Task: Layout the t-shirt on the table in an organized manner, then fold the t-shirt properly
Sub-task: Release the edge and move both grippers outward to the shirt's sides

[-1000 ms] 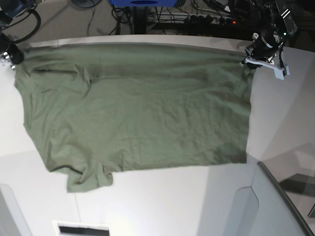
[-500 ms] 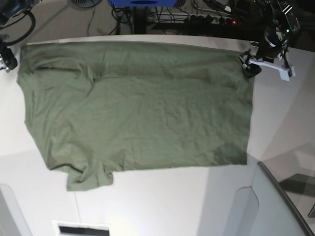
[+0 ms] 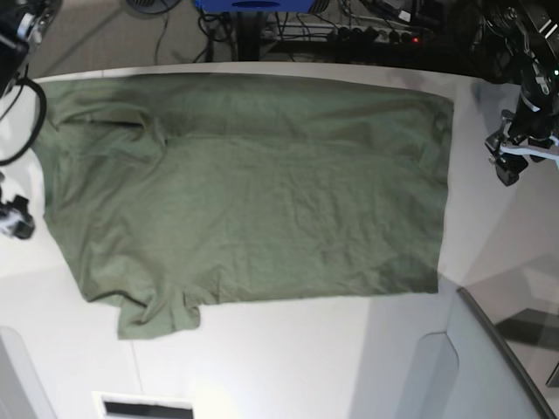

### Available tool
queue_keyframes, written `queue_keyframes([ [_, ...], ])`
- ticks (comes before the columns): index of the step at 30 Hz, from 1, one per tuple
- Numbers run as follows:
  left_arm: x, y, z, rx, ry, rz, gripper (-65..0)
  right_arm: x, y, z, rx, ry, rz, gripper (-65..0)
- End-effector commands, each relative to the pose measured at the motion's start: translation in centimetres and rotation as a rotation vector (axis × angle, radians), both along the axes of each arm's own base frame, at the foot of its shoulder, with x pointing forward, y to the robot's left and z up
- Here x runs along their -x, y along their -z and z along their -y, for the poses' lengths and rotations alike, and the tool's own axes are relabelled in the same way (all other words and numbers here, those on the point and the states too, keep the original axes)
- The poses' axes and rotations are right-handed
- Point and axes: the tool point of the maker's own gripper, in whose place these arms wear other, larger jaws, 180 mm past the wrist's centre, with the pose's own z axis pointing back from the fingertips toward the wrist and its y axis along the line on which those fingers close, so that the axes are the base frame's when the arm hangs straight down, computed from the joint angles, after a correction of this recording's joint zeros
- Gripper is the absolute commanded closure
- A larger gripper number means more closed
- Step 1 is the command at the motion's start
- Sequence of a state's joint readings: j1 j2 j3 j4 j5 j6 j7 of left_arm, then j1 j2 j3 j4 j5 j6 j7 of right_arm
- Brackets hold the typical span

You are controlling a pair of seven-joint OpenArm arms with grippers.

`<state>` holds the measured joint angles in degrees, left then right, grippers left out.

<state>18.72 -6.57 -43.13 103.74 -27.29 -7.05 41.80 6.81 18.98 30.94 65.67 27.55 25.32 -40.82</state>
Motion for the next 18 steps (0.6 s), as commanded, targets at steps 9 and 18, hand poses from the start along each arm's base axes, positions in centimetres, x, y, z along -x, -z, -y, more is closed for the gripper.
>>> queue_keyframes([
  [9, -1.6, -1.2, 0.8, -0.031, 0.083, 0.024, 0.0, -6.3, 1.6, 0.9, 0.026, -0.048, 0.019, -27.2],
  [18, -1.8, -1.3, 0.8, -0.033, 0.083, 0.028, 0.0, -6.3, 3.2, 0.2, 0.028, -0.044, 0.033, -27.2],
])
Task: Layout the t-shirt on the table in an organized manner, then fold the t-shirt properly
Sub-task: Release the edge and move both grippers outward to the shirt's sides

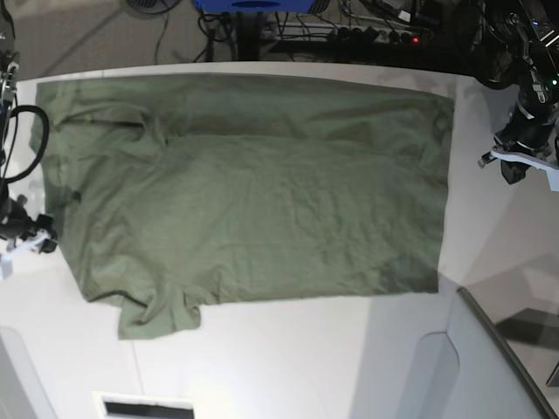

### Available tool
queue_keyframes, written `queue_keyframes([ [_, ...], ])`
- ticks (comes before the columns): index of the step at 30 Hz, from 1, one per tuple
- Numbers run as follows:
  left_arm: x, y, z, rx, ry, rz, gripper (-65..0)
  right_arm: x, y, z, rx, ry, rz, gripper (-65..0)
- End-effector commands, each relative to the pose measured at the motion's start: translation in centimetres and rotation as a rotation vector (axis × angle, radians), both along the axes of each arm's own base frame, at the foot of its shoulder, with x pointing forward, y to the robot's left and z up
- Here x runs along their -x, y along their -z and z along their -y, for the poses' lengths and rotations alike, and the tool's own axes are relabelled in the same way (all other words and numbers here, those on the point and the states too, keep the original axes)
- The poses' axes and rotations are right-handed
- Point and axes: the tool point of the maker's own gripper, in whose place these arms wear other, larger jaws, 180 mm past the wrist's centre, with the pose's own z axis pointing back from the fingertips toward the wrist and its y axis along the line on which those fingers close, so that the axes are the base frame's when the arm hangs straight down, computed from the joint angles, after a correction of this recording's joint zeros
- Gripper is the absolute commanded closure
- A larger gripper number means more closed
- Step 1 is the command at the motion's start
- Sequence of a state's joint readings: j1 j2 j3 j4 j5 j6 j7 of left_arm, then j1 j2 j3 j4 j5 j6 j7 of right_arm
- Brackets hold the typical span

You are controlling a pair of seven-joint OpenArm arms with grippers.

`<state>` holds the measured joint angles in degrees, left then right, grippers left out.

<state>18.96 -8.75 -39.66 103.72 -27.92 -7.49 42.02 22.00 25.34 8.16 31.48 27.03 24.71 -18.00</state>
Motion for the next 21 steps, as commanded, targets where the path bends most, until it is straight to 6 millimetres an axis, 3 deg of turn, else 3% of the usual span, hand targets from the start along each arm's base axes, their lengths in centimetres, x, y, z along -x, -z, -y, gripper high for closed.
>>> queue_keyframes([
  [1, -0.6, -1.3, -0.4, -0.025, 0.006, 0.040, 0.0, -1.5, -1.8, 0.7, 0.005, 0.010, 0.062, -27.2],
  [6, -0.5, -1.3, -0.6, -0.044, 0.004, 0.029, 0.0, -0.2, 0.0, 0.3, -0.018, 0.023, 0.014, -27.2],
  [8, -0.3, -1.0, -0.9, -0.077, 0.003, 0.005, 0.0, -0.2, 0.6, -0.8, -0.037, 0.022, 0.015, -27.2],
  [14, 0.1, -0.8, -1.4, -0.119, -0.003, -0.025, 0.0, 0.3, 1.2, -1.3, -0.045, 0.025, 0.015, -26.0],
  [16, 0.1, -0.8, -1.4, -0.122, -0.003, -0.027, 0.0, 0.2, 1.3, -1.4, -0.046, 0.025, 0.015, -18.8],
  [19, 0.1, -0.8, -1.4, -0.122, -0.003, -0.027, 0.0, 0.3, 1.3, -1.4, -0.046, 0.025, 0.015, 0.0],
  [21, 0.0, -0.8, -1.3, -0.117, 0.000, -0.025, 0.0, 0.1, 1.1, -1.4, -0.044, 0.026, 0.024, -0.9],
])
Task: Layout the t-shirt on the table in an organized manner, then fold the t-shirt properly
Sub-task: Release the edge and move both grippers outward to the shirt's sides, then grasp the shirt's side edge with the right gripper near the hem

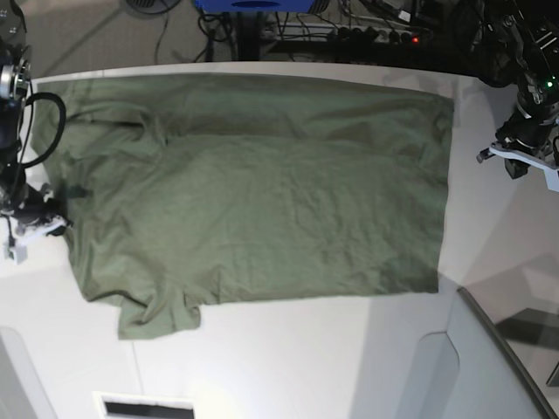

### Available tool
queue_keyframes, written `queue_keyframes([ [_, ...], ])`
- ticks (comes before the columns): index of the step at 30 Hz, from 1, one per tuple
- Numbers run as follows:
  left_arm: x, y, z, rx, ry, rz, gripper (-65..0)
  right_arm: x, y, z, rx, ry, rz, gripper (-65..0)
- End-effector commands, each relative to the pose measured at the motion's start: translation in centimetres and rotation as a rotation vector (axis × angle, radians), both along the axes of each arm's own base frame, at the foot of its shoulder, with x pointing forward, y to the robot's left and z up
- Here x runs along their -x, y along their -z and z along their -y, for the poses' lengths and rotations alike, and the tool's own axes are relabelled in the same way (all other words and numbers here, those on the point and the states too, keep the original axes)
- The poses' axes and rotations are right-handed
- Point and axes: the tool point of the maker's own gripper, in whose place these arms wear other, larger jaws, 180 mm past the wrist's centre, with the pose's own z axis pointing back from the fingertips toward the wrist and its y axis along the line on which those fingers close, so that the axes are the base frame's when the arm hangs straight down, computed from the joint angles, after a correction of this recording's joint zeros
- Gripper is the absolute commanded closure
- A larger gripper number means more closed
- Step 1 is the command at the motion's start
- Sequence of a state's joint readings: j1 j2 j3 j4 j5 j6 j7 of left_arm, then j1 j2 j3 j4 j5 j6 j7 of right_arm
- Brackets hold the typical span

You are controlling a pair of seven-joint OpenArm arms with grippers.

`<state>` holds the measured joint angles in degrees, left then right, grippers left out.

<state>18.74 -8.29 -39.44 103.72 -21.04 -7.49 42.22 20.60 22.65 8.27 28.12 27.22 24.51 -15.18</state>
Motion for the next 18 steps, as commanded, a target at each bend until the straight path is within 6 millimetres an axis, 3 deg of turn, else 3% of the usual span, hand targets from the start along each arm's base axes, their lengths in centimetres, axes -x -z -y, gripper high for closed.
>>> queue_keyframes([
  [1, -0.7, -1.3, -0.4, -0.027, 0.010, 0.041, 0.0, -1.5, -1.8, 1.0, 0.013, 0.007, 0.054, -1.1],
  [5, -0.7, -1.2, -0.2, -0.023, 0.012, 0.042, 0.0, -2.0, -2.7, 1.3, 0.029, -0.007, 0.077, 0.0],
  [10, -0.7, -1.2, -0.2, -0.023, 0.012, 0.042, 0.0, -2.3, -5.2, 0.4, 0.088, -0.089, 0.137, 0.0],
  [18, -0.7, -1.2, -0.2, -0.028, 0.013, 0.038, 0.0, -0.5, -7.4, 0.8, 0.087, -0.081, 0.103, 0.0],
])
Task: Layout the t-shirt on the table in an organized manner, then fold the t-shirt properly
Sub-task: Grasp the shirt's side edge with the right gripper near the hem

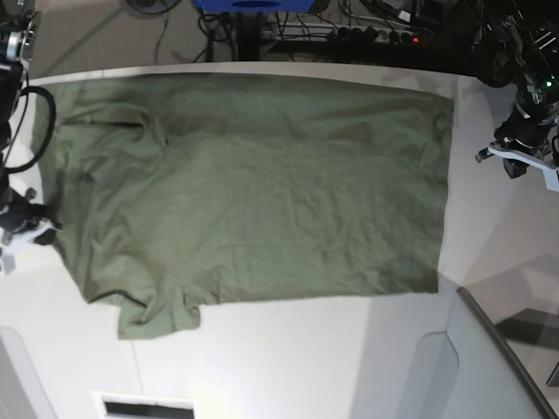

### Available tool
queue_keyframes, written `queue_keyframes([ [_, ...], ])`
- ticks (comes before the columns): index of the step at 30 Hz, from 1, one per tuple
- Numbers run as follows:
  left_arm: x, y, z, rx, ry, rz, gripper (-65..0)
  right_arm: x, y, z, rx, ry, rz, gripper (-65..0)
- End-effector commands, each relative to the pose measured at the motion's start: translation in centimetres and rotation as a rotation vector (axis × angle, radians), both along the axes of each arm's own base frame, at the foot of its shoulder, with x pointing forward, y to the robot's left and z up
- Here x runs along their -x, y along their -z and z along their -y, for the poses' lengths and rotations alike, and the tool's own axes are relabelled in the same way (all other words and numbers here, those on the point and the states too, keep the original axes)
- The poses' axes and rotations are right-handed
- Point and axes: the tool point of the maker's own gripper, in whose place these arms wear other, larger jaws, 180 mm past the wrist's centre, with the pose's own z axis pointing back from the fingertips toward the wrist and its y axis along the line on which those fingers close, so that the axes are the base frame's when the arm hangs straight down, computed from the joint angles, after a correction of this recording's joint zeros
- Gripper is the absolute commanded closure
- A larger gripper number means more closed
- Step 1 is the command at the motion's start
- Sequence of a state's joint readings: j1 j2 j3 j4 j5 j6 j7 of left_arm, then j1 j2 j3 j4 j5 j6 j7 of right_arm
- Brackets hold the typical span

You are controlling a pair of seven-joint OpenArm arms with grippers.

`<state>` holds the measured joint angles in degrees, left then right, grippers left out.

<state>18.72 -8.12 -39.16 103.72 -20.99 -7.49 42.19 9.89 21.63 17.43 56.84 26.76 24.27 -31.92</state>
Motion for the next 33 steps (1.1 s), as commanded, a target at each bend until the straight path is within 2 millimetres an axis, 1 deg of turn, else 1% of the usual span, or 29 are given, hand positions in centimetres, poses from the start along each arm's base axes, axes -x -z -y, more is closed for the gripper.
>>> queue_keyframes([
  [1, -0.7, -1.4, -0.5, -0.031, 0.010, 0.040, 0.0, -1.2, -2.1, 0.5, 0.007, 0.002, 0.060, 0.0],
  [4, -0.7, -1.4, -0.5, -0.031, 0.010, 0.040, 0.0, 0.2, -2.8, 1.0, 0.022, -0.001, 0.030, 0.0],
  [7, -0.8, -1.3, -0.4, -0.030, 0.013, 0.040, 0.0, 1.4, -3.2, -0.1, 0.014, -0.006, 0.015, 0.0],
  [15, -1.6, -0.7, 1.4, -0.014, 0.066, 0.030, 0.0, 4.3, -5.0, -1.6, -0.005, 0.020, -0.017, 0.0],
  [16, -1.8, -0.7, 1.6, -0.012, 0.071, 0.032, 0.0, 4.5, -5.0, -1.9, -0.010, 0.022, -0.025, 0.0],
  [17, -2.0, -0.9, 1.6, -0.012, 0.071, 0.040, 0.0, 5.0, -4.5, -2.0, -0.022, 0.029, -0.045, 0.0],
  [20, -2.1, -0.9, 1.7, -0.010, 0.070, 0.040, 0.0, 6.1, -3.7, -2.0, -0.057, 0.064, -0.079, -0.5],
  [22, -2.1, -0.9, 1.7, -0.010, 0.070, 0.040, 0.0, 6.9, -3.0, -2.3, -0.075, 0.065, -0.121, -5.0],
  [23, -2.1, -0.9, 1.7, -0.010, 0.070, 0.040, 0.0, 7.3, -2.8, -2.5, -0.082, 0.058, -0.147, -8.9],
  [26, -1.9, -0.7, 1.5, -0.008, 0.065, 0.036, 0.0, 7.9, -2.6, -2.9, -0.084, 0.041, -0.197, -24.5],
  [28, -1.7, -0.2, 1.3, -0.002, 0.057, 0.023, 0.0, 7.5, -3.7, -2.7, -0.062, 0.035, -0.173, -32.9],
  [29, -1.6, 0.1, 1.2, 0.002, 0.053, 0.016, 0.0, 7.2, -4.3, -2.6, -0.049, 0.033, -0.153, -34.5],
  [30, -1.5, 0.3, 1.1, 0.006, 0.050, 0.010, 0.0, 6.6, -5.0, -2.7, -0.040, 0.027, -0.130, -34.7],
  [31, -1.4, 0.5, 1.1, 0.007, 0.049, 0.007, 0.0, 5.6, -5.8, -2.5, -0.031, 0.023, -0.107, -34.7],
  [33, -1.3, 0.8, 1.1, 0.013, 0.047, -0.001, 0.0, 3.5, -6.4, -2.5, -0.053, 0.026, -0.078, -34.8],
])
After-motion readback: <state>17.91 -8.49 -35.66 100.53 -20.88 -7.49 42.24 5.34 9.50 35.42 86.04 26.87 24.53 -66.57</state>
